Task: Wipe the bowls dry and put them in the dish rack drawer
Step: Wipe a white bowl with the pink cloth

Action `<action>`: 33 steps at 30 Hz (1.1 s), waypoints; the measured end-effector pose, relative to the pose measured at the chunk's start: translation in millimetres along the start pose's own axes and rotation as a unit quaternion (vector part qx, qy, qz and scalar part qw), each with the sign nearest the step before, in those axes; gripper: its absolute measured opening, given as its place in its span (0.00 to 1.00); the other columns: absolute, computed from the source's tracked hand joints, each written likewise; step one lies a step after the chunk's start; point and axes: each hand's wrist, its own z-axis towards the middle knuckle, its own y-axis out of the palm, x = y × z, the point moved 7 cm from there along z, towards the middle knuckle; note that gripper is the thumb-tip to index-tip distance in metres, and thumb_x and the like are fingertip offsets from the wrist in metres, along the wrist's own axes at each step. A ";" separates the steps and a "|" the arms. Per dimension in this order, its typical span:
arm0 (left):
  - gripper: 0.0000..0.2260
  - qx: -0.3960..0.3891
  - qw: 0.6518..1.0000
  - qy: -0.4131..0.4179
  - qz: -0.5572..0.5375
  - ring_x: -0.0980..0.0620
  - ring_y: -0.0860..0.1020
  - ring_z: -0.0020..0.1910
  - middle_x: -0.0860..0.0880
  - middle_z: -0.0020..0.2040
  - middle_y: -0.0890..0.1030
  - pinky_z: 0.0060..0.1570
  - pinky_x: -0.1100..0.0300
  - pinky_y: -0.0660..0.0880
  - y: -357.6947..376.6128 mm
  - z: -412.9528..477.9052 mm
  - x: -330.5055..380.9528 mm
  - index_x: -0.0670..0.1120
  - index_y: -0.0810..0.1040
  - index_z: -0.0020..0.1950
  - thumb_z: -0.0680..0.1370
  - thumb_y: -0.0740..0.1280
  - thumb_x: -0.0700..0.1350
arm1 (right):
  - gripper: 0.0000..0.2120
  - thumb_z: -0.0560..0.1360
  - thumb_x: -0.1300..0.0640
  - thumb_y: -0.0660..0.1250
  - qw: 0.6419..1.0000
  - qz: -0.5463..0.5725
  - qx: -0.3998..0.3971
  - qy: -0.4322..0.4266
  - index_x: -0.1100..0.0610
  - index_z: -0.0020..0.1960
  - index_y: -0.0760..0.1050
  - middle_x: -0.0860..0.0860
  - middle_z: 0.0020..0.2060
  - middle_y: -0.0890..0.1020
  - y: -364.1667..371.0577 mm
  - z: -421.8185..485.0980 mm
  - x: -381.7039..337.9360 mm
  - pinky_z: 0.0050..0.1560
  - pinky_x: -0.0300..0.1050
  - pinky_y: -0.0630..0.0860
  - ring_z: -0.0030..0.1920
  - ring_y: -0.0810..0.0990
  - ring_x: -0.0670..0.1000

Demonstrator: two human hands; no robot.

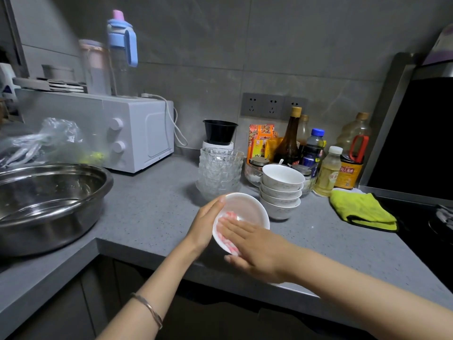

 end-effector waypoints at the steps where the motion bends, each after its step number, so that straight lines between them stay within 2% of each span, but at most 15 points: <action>1: 0.12 0.002 1.000 0.001 -0.003 0.55 0.81 0.45 0.47 0.46 0.83 0.45 0.67 0.76 -0.2 0.0 0.2 0.42 0.79 0.55 0.82 0.57 0.43 | 0.45 0.69 0.33 0.34 1.000 -0.008 0.001 0.028 0.60 0.78 0.44 0.54 0.77 0.45 2.4 1.6 6.8 0.72 0.39 0.33 0.77 0.41 0.50; 3: 0.12 0.025 1.000 0.013 0.004 0.56 0.81 0.45 0.46 0.48 0.82 0.46 0.68 0.76 -2.1 0.6 3.6 0.40 0.78 0.57 0.82 0.57 0.41 | 0.48 0.70 0.30 0.35 0.996 -0.042 0.018 0.074 0.64 0.77 0.50 0.58 0.76 0.51 2.5 2.9 19.2 0.74 0.44 0.39 0.77 0.49 0.54; 4: 0.12 0.040 0.999 0.021 0.009 0.56 0.80 0.45 0.46 0.48 0.82 0.45 0.68 0.76 -3.6 1.0 5.7 0.40 0.78 0.57 0.82 0.57 0.41 | 0.45 0.74 0.32 0.39 0.993 -0.077 0.038 0.080 0.66 0.74 0.60 0.61 0.74 0.61 3.3 3.6 19.7 0.74 0.47 0.51 0.75 0.59 0.57; 6: 0.11 0.069 0.997 0.023 0.000 0.55 0.79 0.44 0.47 0.47 0.81 0.42 0.69 0.76 -6.9 0.2 7.2 0.42 0.78 0.55 0.82 0.57 0.42 | 0.34 0.78 0.40 0.44 0.991 -0.082 0.062 0.085 0.63 0.58 0.78 0.60 0.56 0.81 -0.6 5.5 14.0 0.55 0.49 0.78 0.57 0.80 0.58; 7: 0.11 0.079 0.997 0.020 -0.007 0.55 0.78 0.43 0.47 0.46 0.81 0.41 0.69 0.76 -7.8 -0.8 7.6 0.43 0.79 0.54 0.82 0.56 0.42 | 0.30 0.80 0.43 0.43 0.989 -0.066 0.100 0.081 0.59 0.52 0.81 0.56 0.48 0.84 -5.5 7.2 8.1 0.43 0.47 0.80 0.49 0.83 0.57; 8: 0.12 0.084 0.996 0.015 -0.011 0.55 0.78 0.43 0.47 0.45 0.81 0.39 0.70 0.75 -8.0 -1.9 7.2 0.43 0.79 0.53 0.82 0.56 0.43 | 0.29 0.81 0.45 0.43 0.986 -0.049 0.144 0.075 0.56 0.50 0.81 0.54 0.45 0.84 -10.9 7.2 2.4 0.37 0.46 0.78 0.45 0.83 0.57; 12: 0.13 0.068 0.997 -0.046 0.006 0.55 0.78 0.43 0.49 0.44 0.81 0.39 0.70 0.75 -10.6 -3.1 0.2 0.47 0.79 0.50 0.82 0.55 0.49 | 0.17 0.80 0.44 0.54 0.983 0.083 0.153 0.062 0.52 0.52 0.79 0.53 0.44 0.82 -26.4 0.7 8.2 0.42 0.48 0.70 0.43 0.77 0.56; 14: 0.16 0.012 0.994 -0.107 0.021 0.53 0.79 0.46 0.47 0.48 0.83 0.47 0.62 0.77 -6.4 -1.2 -4.5 0.52 0.80 0.52 0.82 0.53 0.55 | 0.16 0.75 0.42 0.61 0.967 0.205 0.137 0.067 0.54 0.48 0.78 0.52 0.39 0.81 -31.4 -0.6 17.1 0.42 0.49 0.72 0.39 0.75 0.53; 16: 0.16 -0.025 0.990 -0.136 0.016 0.50 0.79 0.52 0.47 0.55 0.82 0.57 0.52 0.75 -2.7 0.6 -5.5 0.58 0.79 0.56 0.79 0.54 0.60 | 0.15 0.71 0.46 0.69 0.928 0.344 0.123 0.069 0.58 0.45 0.77 0.53 0.36 0.79 -33.1 3.2 28.7 0.41 0.49 0.73 0.36 0.72 0.48; 20: 0.23 -0.037 0.993 -0.110 -0.025 0.48 0.79 0.58 0.46 0.58 0.82 0.60 0.50 0.74 3.7 4.2 -0.1 0.56 0.79 0.59 0.71 0.58 0.65 | 0.09 0.69 0.60 0.75 0.845 0.503 0.142 0.113 0.60 0.48 0.80 0.53 0.39 0.83 -52.7 -0.7 50.1 0.40 0.39 0.73 0.39 0.77 0.45; 23: 0.30 -0.059 0.993 -0.101 -0.023 0.47 0.80 0.58 0.44 0.58 0.82 0.58 0.51 0.75 4.7 3.4 0.2 0.50 0.77 0.62 0.72 0.55 0.68 | 0.10 0.68 0.60 0.75 0.786 0.582 0.150 0.146 0.54 0.49 0.81 0.52 0.42 0.85 -59.1 -6.0 60.6 0.42 0.40 0.80 0.42 0.83 0.46; 26: 0.34 -0.072 0.994 -0.081 0.028 0.50 0.79 0.58 0.48 0.58 0.82 0.57 0.54 0.76 1.7 5.3 0.8 0.52 0.73 0.66 0.70 0.56 0.74 | 0.15 0.64 0.55 0.75 0.731 0.635 0.167 0.186 0.52 0.50 0.79 0.49 0.41 0.85 -61.1 -10.4 68.9 0.37 0.41 0.80 0.41 0.84 0.47; 29: 0.40 -0.073 0.995 -0.052 0.043 0.52 0.78 0.60 0.50 0.57 0.82 0.64 0.54 0.71 0.8 8.1 3.2 0.52 0.76 0.63 0.60 0.63 0.77 | 0.16 0.66 0.54 0.73 0.671 0.690 0.175 0.207 0.54 0.52 0.77 0.52 0.43 0.84 -56.4 -13.3 73.8 0.35 0.42 0.79 0.40 0.83 0.49; 31: 0.40 -0.077 0.995 -0.055 0.022 0.50 0.80 0.58 0.48 0.56 0.83 0.61 0.54 0.73 3.4 8.4 4.6 0.52 0.79 0.59 0.56 0.66 0.77 | 0.08 0.71 0.58 0.71 0.645 0.709 0.190 0.215 0.53 0.50 0.77 0.51 0.40 0.84 -52.5 -12.9 73.6 0.36 0.43 0.80 0.37 0.83 0.48; 33: 0.35 -0.055 0.995 -0.072 -0.032 0.49 0.82 0.52 0.45 0.53 0.84 0.55 0.55 0.76 4.9 7.7 7.0 0.51 0.83 0.53 0.56 0.70 0.74 | 0.09 0.71 0.58 0.71 0.631 0.710 0.208 0.236 0.53 0.50 0.77 0.50 0.40 0.83 -50.1 -13.6 74.9 0.44 0.47 0.79 0.40 0.82 0.49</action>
